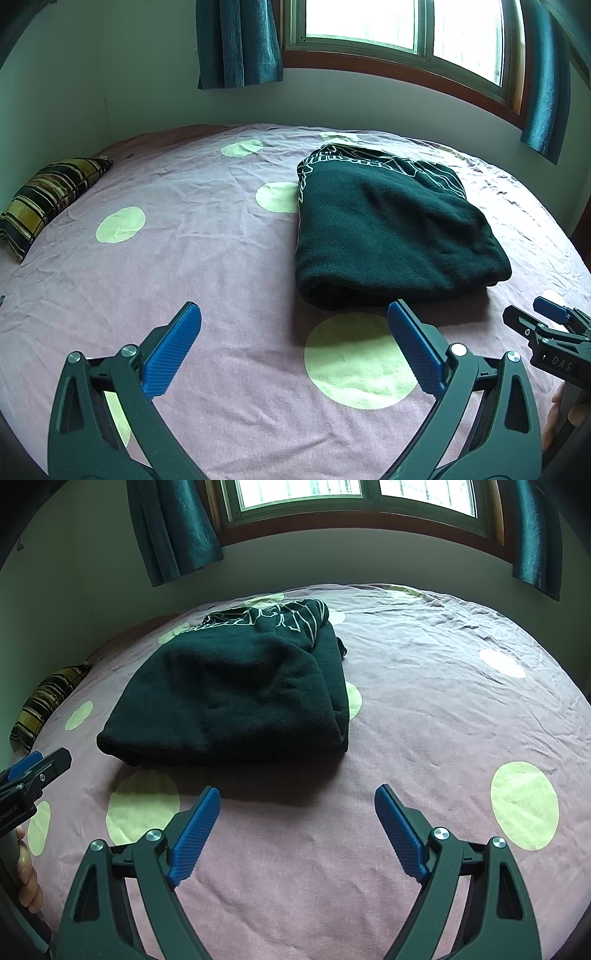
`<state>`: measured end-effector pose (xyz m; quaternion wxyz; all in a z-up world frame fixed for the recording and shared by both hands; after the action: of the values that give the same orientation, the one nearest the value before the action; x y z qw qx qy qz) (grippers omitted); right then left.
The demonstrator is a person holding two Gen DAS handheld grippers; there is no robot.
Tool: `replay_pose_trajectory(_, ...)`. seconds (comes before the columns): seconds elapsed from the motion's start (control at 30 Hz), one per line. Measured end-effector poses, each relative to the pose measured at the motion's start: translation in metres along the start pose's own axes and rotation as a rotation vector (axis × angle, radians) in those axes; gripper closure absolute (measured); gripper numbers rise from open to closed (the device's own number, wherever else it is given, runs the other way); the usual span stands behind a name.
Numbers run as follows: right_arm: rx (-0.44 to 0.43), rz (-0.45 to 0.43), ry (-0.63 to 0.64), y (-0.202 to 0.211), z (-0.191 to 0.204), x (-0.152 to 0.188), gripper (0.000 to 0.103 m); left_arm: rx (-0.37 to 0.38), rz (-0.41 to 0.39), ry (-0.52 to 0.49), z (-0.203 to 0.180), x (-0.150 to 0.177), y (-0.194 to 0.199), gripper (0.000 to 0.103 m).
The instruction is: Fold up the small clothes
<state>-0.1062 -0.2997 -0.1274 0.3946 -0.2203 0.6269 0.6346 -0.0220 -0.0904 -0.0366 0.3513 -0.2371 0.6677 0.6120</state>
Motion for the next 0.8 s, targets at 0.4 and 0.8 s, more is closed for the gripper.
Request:
replay_pose_trajectory(0.4, -0.002, 0.006, 0.001, -0.0012, -0.0033, -0.0021, 0.018, 0.000, -0.004, -0.003, -0.0016, 0.0004, 0.0020, 0.002)
replay_pose_trajectory(0.8, 0.000, 0.013, 0.001, -0.0029, -0.0014, 0.0001, 0.018, 0.000, -0.004, -0.006, -0.0024, 0.0006, 0.0030, 0.002)
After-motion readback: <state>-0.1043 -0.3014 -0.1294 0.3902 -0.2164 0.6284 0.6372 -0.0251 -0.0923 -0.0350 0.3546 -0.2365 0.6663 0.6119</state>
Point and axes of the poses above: each gripper's, at about its wrist camera, not at the fingertips, and y roughly against the way its jaws point, z to its left, x to its underside, the point moved 7 cm from there along -y, roughly the way its jaws point, and after that the axes turned 3 degrees about x, right-handed, at the moved point
